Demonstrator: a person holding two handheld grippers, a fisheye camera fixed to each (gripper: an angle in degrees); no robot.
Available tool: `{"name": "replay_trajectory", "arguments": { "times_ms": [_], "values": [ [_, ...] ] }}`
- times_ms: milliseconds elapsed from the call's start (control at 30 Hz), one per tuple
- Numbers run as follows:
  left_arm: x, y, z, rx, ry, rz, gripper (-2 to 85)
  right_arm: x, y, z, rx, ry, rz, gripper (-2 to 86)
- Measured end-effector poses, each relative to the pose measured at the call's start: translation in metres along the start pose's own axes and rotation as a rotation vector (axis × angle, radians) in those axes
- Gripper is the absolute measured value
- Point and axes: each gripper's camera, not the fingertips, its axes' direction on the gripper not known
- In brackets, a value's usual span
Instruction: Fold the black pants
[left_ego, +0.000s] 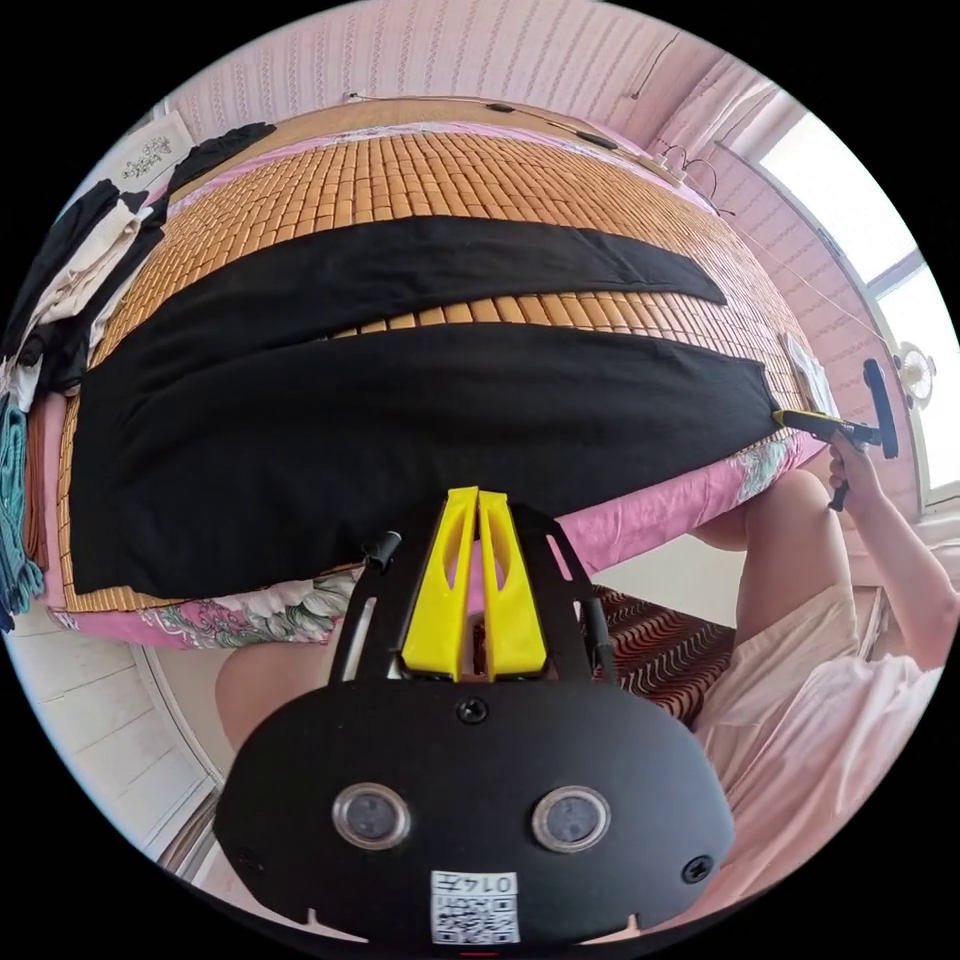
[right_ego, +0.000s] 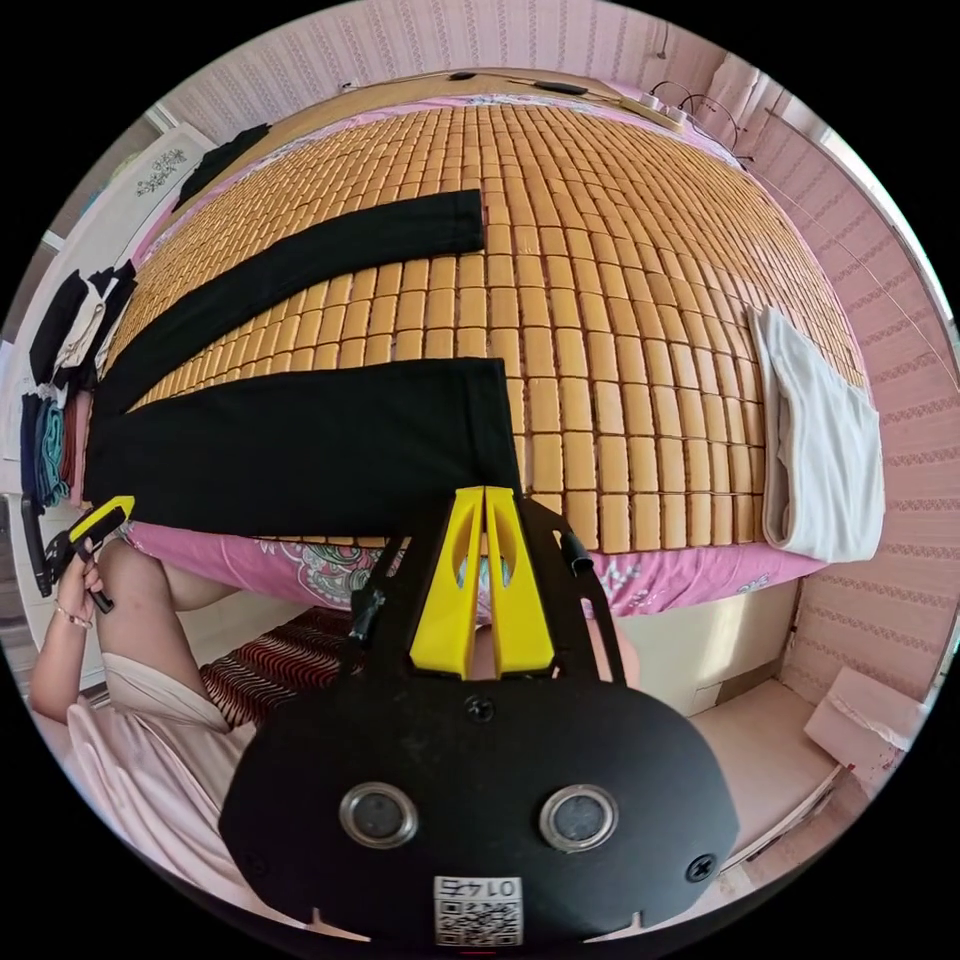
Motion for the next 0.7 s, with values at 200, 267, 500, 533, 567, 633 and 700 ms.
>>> {"name": "replay_trajectory", "arguments": {
  "times_ms": [200,267,500,533,567,633,700],
  "values": [
    [-0.041,0.057,-0.054,0.176,0.054,-0.108,-1.0,0.014,0.033,-0.034,0.144,-0.152,0.063,-0.3],
    [-0.074,0.094,-0.074,0.25,0.068,-0.191,-1.0,0.023,0.046,-0.041,0.178,-0.216,0.093,-0.2],
    [-0.167,0.208,-0.108,0.453,0.019,-0.43,-0.6,0.03,0.081,-0.049,0.174,-0.208,0.096,-0.1],
    [-0.185,0.226,-0.11,0.472,0.034,-0.482,-0.3,0.028,0.084,-0.049,0.17,-0.203,0.092,0.0],
    [-0.201,0.243,-0.111,0.492,0.049,-0.533,0.4,0.026,0.085,-0.05,0.17,-0.2,0.09,0.0],
    [-0.223,0.264,-0.113,0.525,0.056,-0.6,2.4,0.02,0.087,-0.054,0.184,-0.196,0.082,0.2],
    [-0.243,0.28,-0.115,0.539,0.063,-0.647,4.2,0.016,0.087,-0.057,0.195,-0.198,0.085,0.5]
  ]
}}
